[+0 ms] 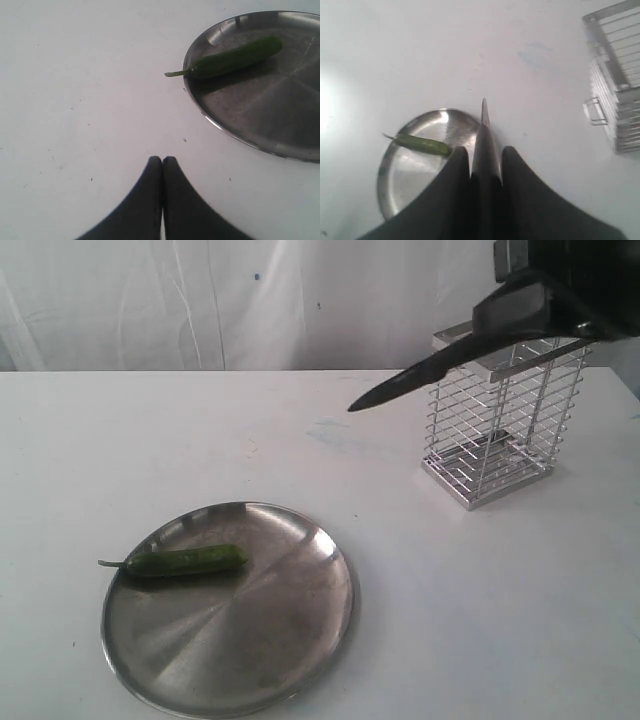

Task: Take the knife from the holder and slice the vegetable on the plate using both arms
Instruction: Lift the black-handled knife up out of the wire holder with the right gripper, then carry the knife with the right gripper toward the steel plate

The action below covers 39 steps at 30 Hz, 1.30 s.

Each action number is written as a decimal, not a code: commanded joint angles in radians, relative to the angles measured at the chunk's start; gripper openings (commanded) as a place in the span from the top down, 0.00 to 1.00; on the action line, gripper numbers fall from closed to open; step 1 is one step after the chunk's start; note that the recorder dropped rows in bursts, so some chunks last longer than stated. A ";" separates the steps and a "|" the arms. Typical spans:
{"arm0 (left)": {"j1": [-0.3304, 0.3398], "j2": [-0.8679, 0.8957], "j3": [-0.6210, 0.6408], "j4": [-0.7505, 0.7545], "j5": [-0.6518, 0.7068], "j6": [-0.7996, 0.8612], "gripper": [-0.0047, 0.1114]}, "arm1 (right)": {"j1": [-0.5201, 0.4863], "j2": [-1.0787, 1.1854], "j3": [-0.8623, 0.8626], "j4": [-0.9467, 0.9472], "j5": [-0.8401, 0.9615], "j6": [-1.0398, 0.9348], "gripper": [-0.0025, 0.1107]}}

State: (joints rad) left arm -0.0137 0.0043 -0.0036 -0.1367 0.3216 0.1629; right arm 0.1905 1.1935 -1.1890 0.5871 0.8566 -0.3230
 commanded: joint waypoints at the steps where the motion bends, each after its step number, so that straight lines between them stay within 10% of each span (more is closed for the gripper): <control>1: 0.003 -0.004 0.004 -0.011 0.008 -0.006 0.96 | -0.002 -0.008 0.080 0.231 -0.029 -0.129 0.98; 8: 0.003 -0.004 0.004 -0.011 0.008 -0.006 0.96 | -0.002 -0.090 0.531 1.139 -0.233 -0.649 0.98; 17: 0.003 -0.004 0.004 -0.011 0.008 -0.006 0.96 | -0.002 -0.143 0.816 1.157 -0.234 -0.754 0.98; 30: 0.003 -0.004 0.004 -0.011 0.008 -0.006 0.96 | -0.002 -0.031 0.814 1.157 -0.334 -0.485 0.98; 39: 0.003 -0.004 0.004 -0.011 0.008 -0.006 0.96 | -0.002 0.178 0.674 1.157 -0.102 -0.693 0.98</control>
State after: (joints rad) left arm -0.0137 0.0043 -0.0036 -0.1367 0.3216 0.1629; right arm 0.1905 1.3163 -0.4563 1.7406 0.6317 -0.9102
